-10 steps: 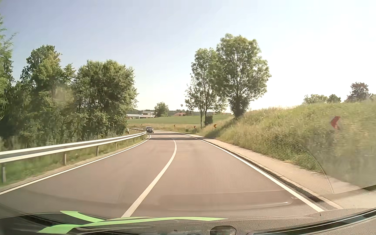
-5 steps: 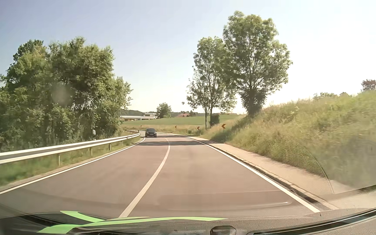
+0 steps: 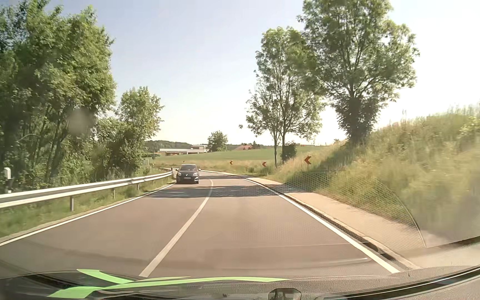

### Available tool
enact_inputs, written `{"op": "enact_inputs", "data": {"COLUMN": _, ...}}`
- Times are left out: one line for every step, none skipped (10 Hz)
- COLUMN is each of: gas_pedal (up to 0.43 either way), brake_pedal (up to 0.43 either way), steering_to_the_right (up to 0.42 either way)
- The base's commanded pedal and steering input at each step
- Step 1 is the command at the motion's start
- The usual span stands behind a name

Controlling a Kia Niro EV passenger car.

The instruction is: Follow the waypoints while adhering to traffic rules and regulations

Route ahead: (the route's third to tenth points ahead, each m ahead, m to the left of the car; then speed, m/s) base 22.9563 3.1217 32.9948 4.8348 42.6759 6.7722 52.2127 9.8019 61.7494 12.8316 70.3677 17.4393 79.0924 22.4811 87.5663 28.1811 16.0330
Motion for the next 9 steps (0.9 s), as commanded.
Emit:
{"op": "enact_inputs", "data": {"gas_pedal": 0.039, "brake_pedal": 0.000, "steering_to_the_right": -0.026}}
{"op": "enact_inputs", "data": {"gas_pedal": 0.039, "brake_pedal": 0.000, "steering_to_the_right": -0.028}}
{"op": "enact_inputs", "data": {"gas_pedal": 0.039, "brake_pedal": 0.000, "steering_to_the_right": -0.030}}
{"op": "enact_inputs", "data": {"gas_pedal": 0.039, "brake_pedal": 0.000, "steering_to_the_right": -0.033}}
{"op": "enact_inputs", "data": {"gas_pedal": 0.039, "brake_pedal": 0.000, "steering_to_the_right": -0.035}}
{"op": "enact_inputs", "data": {"gas_pedal": 0.047, "brake_pedal": 0.000, "steering_to_the_right": -0.035}}
{"op": "enact_inputs", "data": {"gas_pedal": 0.047, "brake_pedal": 0.000, "steering_to_the_right": -0.033}}
{"op": "enact_inputs", "data": {"gas_pedal": 0.047, "brake_pedal": 0.000, "steering_to_the_right": -0.031}}
{"op": "enact_inputs", "data": {"gas_pedal": 0.047, "brake_pedal": 0.000, "steering_to_the_right": -0.030}}
